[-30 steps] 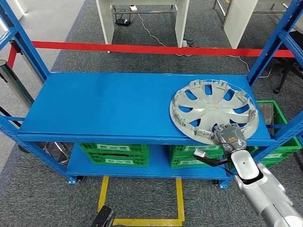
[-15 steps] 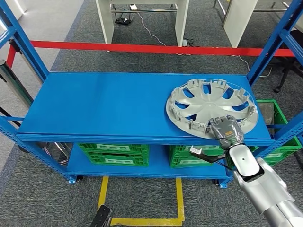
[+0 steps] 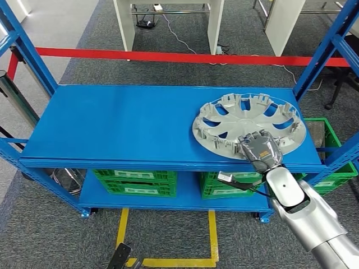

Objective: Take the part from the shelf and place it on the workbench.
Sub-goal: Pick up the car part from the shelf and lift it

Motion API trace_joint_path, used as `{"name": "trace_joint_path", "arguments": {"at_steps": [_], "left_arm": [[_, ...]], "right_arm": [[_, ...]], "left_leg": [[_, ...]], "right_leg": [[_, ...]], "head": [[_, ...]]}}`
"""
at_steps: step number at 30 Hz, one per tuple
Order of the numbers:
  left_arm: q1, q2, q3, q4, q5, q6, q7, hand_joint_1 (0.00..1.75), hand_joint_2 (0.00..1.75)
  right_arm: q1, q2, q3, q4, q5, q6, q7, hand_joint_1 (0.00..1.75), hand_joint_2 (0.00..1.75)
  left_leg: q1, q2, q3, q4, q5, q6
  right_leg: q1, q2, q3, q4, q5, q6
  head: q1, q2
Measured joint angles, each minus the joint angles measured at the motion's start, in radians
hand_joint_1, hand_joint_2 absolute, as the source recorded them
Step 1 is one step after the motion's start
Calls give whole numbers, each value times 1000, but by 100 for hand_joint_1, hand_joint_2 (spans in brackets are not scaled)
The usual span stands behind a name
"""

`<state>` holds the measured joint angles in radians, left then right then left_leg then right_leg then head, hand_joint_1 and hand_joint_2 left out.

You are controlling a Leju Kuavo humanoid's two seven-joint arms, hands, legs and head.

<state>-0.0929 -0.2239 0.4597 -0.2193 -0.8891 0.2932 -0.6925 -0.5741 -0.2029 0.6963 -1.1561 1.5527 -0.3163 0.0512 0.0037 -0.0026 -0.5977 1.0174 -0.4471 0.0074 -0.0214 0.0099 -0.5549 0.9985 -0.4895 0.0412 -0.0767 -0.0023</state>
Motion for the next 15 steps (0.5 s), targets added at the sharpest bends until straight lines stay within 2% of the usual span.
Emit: {"name": "trace_joint_path", "arguments": {"at_steps": [15], "left_arm": [[-1,0,-3,0,0,-10,13,0,175]], "right_arm": [[-24,-5,36,-14,0,2,1,175,175]], "left_leg": [[0,0,0,0,0,0]], "right_leg": [[0,0,0,0,0,0]], "head": [[0,0]]}}
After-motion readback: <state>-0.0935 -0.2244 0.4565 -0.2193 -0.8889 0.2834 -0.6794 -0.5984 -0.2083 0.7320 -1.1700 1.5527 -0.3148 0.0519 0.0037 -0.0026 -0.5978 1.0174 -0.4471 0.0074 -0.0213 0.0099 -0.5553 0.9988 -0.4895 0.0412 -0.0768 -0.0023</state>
